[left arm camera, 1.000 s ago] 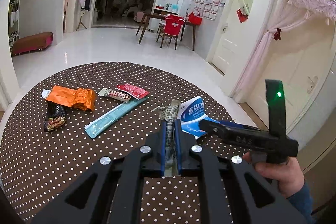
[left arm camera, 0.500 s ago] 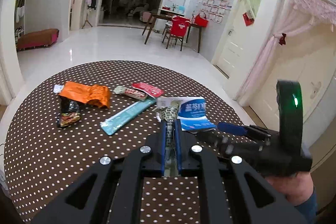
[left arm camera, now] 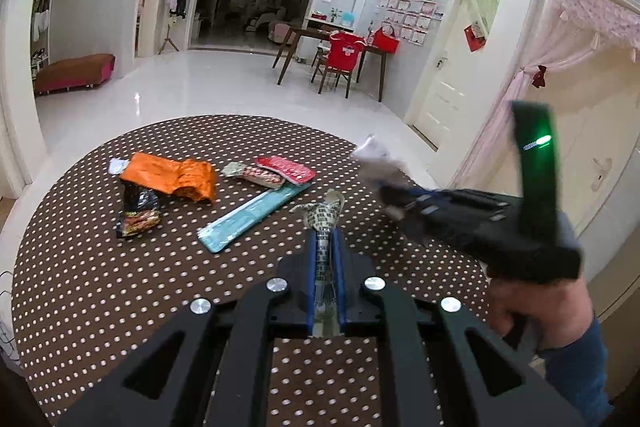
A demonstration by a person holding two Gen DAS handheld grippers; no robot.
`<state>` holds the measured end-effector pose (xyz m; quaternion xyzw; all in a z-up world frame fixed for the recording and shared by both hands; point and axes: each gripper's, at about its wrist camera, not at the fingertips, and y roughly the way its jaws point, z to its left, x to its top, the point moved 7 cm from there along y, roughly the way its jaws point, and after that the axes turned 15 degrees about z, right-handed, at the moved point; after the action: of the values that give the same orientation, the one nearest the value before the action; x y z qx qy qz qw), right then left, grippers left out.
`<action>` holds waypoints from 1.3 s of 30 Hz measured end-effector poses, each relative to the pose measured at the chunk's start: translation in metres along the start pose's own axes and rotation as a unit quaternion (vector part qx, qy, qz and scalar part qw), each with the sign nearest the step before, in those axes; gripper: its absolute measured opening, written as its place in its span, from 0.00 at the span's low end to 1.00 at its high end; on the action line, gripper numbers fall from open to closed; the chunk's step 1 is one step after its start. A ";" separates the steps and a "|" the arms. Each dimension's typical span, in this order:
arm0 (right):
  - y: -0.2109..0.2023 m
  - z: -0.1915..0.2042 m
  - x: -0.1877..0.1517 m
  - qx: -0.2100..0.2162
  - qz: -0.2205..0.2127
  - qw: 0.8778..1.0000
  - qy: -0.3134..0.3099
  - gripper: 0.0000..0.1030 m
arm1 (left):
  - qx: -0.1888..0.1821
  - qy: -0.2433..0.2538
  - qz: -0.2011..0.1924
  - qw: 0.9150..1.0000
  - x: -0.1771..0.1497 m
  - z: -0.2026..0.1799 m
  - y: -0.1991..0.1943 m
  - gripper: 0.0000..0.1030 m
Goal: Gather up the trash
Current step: 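Carry both items over the blue bucket and open both tools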
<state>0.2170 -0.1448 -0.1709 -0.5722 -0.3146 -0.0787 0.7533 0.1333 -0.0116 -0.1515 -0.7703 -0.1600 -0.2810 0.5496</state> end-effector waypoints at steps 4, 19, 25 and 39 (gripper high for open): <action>-0.032 -0.042 -0.009 0.046 -0.027 0.997 0.061 0.07 | -0.012 0.020 0.004 1.000 0.005 -0.024 0.009 0.07; -0.120 -0.192 -0.120 0.075 -0.088 0.965 0.234 0.07 | -0.073 0.096 0.036 0.992 0.005 -0.135 0.056 0.07; -0.077 -0.240 -0.171 0.070 -0.038 0.950 0.301 0.07 | -0.084 0.116 0.048 0.988 0.004 -0.166 0.072 0.07; -0.045 -0.299 -0.240 0.070 -0.017 0.910 0.407 0.76 | -0.115 0.156 0.110 0.975 -0.001 -0.246 0.138 0.07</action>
<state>0.1204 -0.4900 -0.3141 -0.4306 0.0048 -0.2956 0.8527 0.1456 -0.2901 -0.1985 -0.7879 0.0474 -0.3520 0.5030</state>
